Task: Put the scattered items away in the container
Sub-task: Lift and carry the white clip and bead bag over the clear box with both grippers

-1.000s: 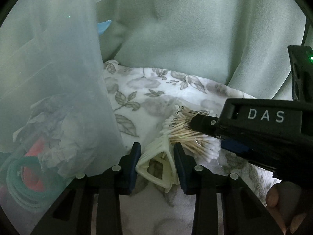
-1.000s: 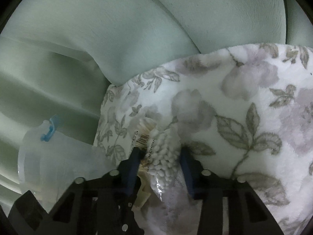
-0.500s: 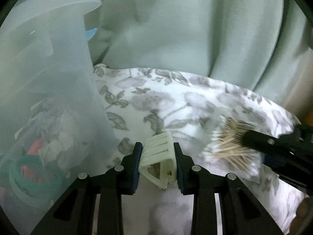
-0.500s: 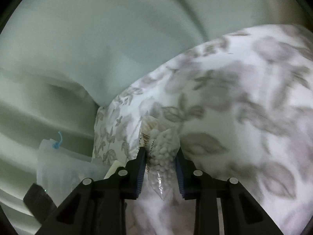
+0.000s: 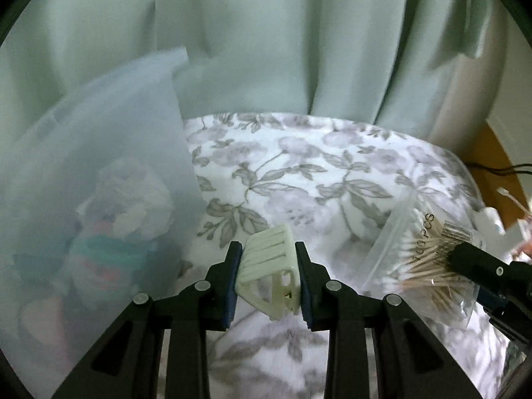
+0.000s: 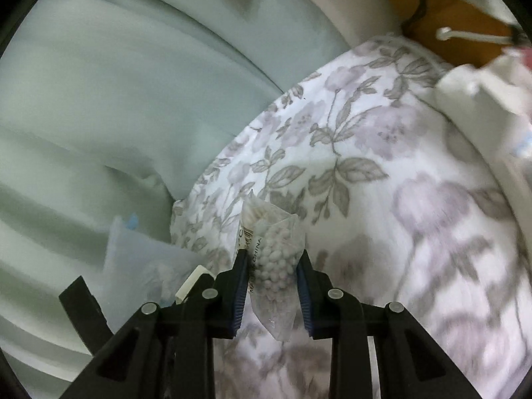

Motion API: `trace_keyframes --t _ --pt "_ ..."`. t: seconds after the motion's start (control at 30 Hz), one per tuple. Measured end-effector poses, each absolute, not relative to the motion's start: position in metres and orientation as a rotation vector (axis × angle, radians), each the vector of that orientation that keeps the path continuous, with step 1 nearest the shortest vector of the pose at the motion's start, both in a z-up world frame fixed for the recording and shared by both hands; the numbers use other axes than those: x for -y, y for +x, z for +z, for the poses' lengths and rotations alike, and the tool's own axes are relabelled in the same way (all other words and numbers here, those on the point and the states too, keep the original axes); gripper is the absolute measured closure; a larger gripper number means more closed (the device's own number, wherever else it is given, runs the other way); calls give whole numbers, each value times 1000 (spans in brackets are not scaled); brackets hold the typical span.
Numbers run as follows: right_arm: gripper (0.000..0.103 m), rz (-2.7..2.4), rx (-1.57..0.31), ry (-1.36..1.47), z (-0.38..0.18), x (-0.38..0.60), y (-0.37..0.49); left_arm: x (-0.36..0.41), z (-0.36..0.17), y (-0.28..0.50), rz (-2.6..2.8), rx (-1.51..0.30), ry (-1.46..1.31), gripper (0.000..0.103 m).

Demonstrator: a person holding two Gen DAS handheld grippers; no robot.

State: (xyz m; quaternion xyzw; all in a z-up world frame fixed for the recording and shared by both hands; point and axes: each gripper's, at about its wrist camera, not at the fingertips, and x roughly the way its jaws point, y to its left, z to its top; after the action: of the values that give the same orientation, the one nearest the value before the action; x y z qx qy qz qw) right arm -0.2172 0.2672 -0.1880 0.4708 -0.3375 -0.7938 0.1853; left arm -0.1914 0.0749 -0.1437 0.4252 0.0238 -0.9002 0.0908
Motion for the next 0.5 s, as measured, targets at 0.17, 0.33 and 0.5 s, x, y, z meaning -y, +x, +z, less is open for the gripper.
trace_keyframes --t 0.17,0.33,0.5 --pt "73 -2259 995 1256 -162 -275 -183 -76 -107 -164 -2744 -92 1229 71" --pt "73 -2278 1005 1166 -130 -278 -151 -81 -70 -141 -2830 -145 1189 71" --pt "73 -2287 993 1063 -96 -277 -125 -83 -29 -117 -2911 -179 1099 71"
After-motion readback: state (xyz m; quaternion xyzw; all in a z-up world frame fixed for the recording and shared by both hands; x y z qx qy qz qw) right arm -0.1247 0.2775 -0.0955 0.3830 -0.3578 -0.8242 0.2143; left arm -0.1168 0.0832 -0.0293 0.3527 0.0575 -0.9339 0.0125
